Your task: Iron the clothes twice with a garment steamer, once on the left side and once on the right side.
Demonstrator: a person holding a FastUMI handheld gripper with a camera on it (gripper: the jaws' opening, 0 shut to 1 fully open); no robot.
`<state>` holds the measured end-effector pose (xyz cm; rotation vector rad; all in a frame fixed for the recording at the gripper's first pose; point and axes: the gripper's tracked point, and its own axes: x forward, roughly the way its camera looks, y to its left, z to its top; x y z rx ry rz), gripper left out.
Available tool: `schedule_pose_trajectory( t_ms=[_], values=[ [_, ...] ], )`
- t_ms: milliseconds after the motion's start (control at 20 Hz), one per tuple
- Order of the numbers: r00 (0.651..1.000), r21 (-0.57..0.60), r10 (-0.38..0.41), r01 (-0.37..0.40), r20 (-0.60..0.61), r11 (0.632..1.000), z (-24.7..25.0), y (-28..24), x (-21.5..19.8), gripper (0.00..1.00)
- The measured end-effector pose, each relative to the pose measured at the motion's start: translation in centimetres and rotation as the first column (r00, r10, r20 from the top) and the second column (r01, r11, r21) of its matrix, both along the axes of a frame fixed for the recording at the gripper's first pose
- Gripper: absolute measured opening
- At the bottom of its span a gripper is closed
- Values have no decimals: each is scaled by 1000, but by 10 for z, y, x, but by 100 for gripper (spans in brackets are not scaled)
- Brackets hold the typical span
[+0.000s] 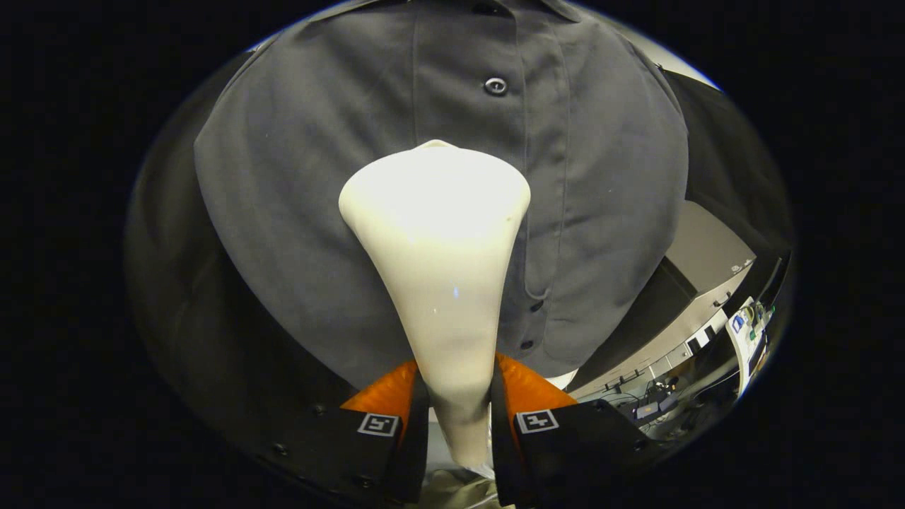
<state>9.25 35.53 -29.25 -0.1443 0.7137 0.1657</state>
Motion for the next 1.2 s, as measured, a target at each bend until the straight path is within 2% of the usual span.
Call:
schedule_pose_trajectory(
  t_ms=[300,950,1200],
  values=[
    [996,-34,27,-30,-83,999,-56,-9,-12,47],
    [975,-72,22,-39,-221,997,-125,-14,-42,46],
    [967,-77,17,-38,-256,996,-137,-11,-49,47]
  ],
)
